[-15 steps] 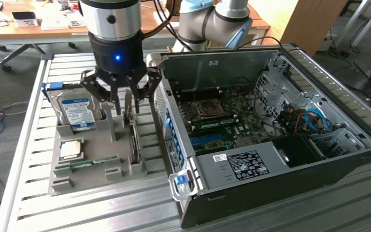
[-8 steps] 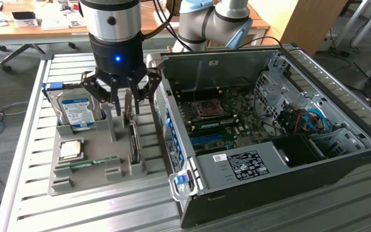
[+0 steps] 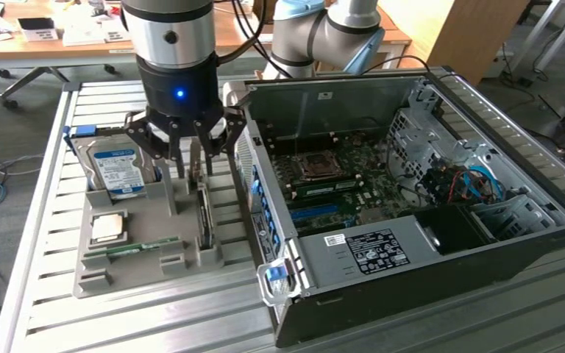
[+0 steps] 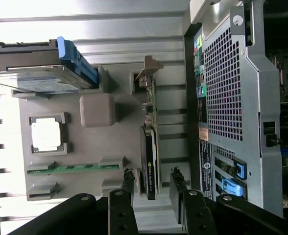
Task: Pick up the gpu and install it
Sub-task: 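Pick up the gpu and move the gpu toward the slot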
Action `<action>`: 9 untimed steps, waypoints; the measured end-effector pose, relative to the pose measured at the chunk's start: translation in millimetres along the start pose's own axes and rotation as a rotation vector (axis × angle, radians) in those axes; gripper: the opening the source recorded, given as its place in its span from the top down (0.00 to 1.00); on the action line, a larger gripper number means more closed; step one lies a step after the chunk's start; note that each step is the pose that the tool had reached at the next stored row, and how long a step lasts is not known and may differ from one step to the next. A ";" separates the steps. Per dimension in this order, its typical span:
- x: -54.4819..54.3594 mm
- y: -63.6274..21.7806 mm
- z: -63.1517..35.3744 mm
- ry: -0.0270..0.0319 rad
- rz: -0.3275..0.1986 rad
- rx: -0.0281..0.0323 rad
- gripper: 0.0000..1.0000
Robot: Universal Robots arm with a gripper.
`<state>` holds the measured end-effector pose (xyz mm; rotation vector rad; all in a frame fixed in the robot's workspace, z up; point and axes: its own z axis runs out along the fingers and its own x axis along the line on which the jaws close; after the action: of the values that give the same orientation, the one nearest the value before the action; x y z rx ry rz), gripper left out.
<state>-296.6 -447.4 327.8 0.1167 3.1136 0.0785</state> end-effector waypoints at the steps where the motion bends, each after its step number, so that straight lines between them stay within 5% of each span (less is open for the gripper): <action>1: 0.0 0.0 0.9 0.0001 0.000 0.0001 0.57; 9: 0.2 -0.4 8.1 0.0001 0.000 0.0001 0.57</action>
<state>-296.6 -447.4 319.7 0.1167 3.1137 0.0783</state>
